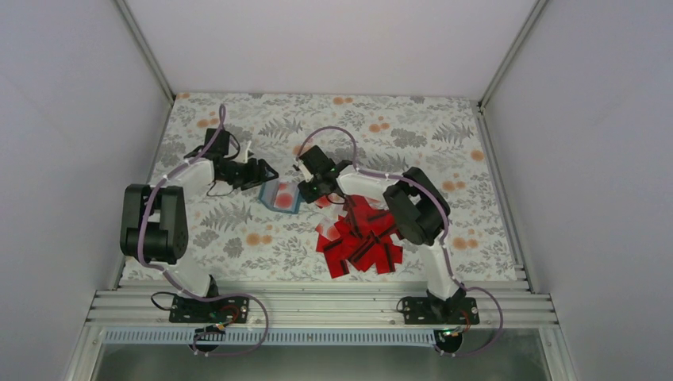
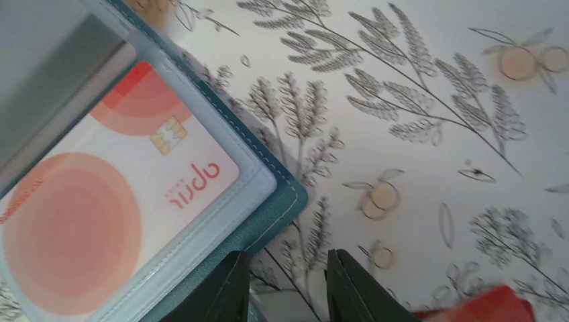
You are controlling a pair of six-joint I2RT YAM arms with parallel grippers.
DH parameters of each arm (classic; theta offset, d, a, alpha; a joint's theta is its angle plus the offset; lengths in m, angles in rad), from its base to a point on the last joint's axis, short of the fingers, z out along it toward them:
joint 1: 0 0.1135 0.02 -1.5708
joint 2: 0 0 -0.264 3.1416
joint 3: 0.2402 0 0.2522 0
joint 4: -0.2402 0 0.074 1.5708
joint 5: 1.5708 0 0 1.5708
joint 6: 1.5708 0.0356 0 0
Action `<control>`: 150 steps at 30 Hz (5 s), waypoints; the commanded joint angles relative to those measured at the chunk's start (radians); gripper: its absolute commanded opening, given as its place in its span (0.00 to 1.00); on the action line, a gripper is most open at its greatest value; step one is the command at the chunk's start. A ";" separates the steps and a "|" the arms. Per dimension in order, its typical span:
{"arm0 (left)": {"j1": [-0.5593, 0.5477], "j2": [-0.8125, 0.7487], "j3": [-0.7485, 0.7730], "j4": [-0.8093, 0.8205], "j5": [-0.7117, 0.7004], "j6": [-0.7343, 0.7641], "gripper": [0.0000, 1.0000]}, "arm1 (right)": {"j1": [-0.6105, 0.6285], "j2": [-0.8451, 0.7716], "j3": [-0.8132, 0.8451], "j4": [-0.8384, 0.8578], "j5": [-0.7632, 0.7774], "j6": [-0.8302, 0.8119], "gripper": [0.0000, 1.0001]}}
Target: Put the credit cards into the card holder
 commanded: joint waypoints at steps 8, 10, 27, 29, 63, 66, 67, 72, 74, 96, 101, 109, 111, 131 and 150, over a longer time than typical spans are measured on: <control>-0.007 0.045 0.007 0.057 0.135 -0.045 0.64 | 0.016 0.114 0.116 -0.074 -0.137 0.094 0.29; -0.009 0.050 -0.007 0.070 0.148 -0.051 0.64 | 0.016 0.120 0.119 -0.073 -0.151 0.102 0.29; -0.070 0.104 -0.122 0.223 0.181 -0.125 0.49 | 0.007 0.072 0.043 -0.059 -0.163 0.126 0.29; -0.075 0.116 -0.127 0.227 0.170 -0.119 0.43 | 0.003 0.047 0.017 -0.051 -0.153 0.130 0.30; -0.103 -0.081 -0.033 -0.088 -0.328 0.143 0.46 | -0.056 -0.283 -0.025 -0.134 -0.143 0.257 0.40; -0.103 -0.071 -0.054 -0.067 -0.303 0.138 0.46 | -0.067 -0.325 -0.093 -0.131 -0.109 0.279 0.41; -0.103 -0.061 -0.057 -0.063 -0.289 0.141 0.45 | -0.072 -0.332 -0.109 -0.131 -0.107 0.290 0.41; -0.109 0.012 -0.057 -0.050 -0.232 0.168 0.45 | -0.095 -0.343 -0.186 -0.108 -0.201 0.323 0.42; -0.111 0.039 -0.054 -0.044 -0.218 0.171 0.45 | -0.100 -0.345 -0.209 -0.089 -0.252 0.326 0.42; -0.215 0.158 0.036 -0.085 -0.393 0.165 0.32 | -0.168 -0.116 -0.124 0.026 -0.529 0.336 0.41; -0.226 0.169 0.045 -0.082 -0.396 0.161 0.30 | -0.194 -0.067 -0.102 0.055 -0.581 0.367 0.34; -0.238 0.184 0.063 -0.092 -0.401 0.157 0.29 | -0.226 0.000 -0.105 0.117 -0.675 0.439 0.29; -0.240 0.185 0.065 -0.094 -0.399 0.156 0.29 | -0.227 0.009 -0.109 0.138 -0.697 0.452 0.28; -0.255 0.208 0.087 -0.100 -0.388 0.132 0.29 | -0.214 0.061 -0.093 0.211 -0.782 0.505 0.28; -0.270 0.231 0.107 -0.114 -0.396 0.114 0.28 | -0.196 0.095 -0.058 0.238 -0.807 0.540 0.26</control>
